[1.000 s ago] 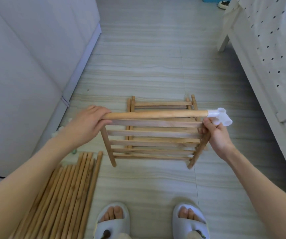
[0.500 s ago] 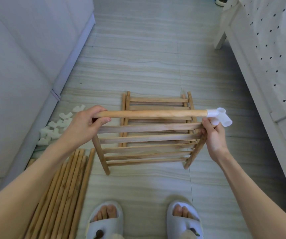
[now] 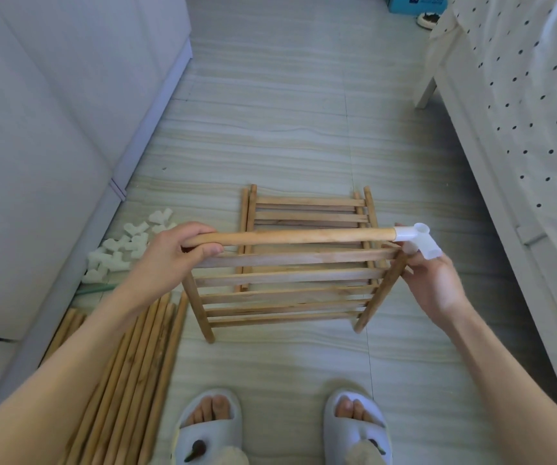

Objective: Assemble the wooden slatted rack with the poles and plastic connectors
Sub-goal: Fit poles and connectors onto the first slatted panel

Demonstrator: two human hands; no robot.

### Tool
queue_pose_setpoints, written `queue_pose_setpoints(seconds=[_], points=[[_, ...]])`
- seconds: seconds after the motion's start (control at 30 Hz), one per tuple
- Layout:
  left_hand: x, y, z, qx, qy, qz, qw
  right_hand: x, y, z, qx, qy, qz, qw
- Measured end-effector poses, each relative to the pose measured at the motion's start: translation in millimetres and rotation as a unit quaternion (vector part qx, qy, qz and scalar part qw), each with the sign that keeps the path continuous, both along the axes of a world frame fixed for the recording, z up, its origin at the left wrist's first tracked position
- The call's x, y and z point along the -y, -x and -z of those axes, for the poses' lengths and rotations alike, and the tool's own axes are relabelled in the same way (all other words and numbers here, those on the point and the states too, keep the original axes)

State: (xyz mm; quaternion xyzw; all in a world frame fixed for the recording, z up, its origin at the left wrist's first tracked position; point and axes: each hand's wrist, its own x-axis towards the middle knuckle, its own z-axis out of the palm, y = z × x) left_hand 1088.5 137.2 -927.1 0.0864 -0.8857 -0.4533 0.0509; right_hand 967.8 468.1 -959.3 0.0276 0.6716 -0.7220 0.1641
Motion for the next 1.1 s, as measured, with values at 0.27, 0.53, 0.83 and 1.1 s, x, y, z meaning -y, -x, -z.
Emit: queue_pose_setpoints(seconds=[0.27,0.53,0.83,1.1], points=[[-6,-3,4,-0.015,-0.126,-0.09,0.988,-5,7,-38,0.013,-0.083,0.029,0.996],[-7,-7,17,-0.011,-0.181,-0.106,0.978,80,-28,-32,-0.559,-0.443,-0.026,0.7],[-18,-2,21,-0.059,-0.209,-0.099,0.971,154,-62,23,-0.544,-0.519,-0.267,0.604],[-5,9,27,-0.084,-0.236,-0.111,0.962,175,-22,23,-0.54,-0.458,-0.285,0.646]])
